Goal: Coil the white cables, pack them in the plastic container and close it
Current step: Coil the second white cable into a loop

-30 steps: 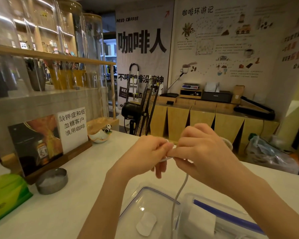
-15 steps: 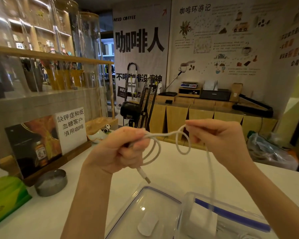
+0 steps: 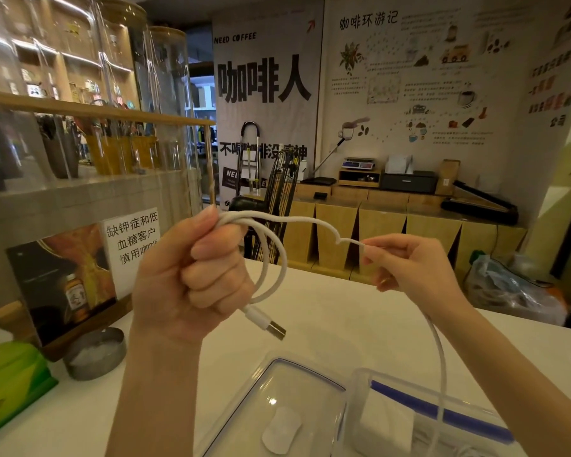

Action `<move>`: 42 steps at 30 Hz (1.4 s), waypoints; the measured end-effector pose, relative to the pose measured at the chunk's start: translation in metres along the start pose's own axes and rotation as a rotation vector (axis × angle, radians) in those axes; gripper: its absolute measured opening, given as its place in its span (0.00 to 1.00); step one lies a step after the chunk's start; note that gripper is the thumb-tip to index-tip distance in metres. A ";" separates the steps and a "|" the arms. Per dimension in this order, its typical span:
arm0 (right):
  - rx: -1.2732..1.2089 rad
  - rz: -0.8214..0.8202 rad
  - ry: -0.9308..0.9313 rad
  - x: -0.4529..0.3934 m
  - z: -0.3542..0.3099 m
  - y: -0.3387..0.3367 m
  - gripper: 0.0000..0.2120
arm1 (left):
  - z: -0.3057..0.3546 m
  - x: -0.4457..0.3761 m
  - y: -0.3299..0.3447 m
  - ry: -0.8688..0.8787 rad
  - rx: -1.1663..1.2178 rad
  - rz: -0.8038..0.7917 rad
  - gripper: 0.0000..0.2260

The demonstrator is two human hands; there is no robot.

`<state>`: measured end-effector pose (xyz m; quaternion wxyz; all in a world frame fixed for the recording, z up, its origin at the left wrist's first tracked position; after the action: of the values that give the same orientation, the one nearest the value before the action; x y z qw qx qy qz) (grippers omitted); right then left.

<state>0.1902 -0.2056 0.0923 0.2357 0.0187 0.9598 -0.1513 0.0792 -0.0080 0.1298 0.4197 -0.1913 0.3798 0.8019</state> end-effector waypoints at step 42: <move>0.251 -0.199 -0.389 0.021 -0.064 -0.020 0.09 | -0.070 -0.019 -0.045 -0.512 -0.518 0.235 0.20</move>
<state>0.1404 -0.2063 0.1425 0.3957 -0.0763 0.8672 -0.2924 0.1261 -0.0558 0.0768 0.3439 -0.0399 0.0666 0.9358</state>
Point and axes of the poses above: each hand's wrist, its own x-axis away from the middle knuckle, its own y-axis out of the palm, z = x × y, the point moved 4 cm from there along -x, towards the middle knuckle, and after that the axes turned 3 degrees about z, right-handed, at the moved point
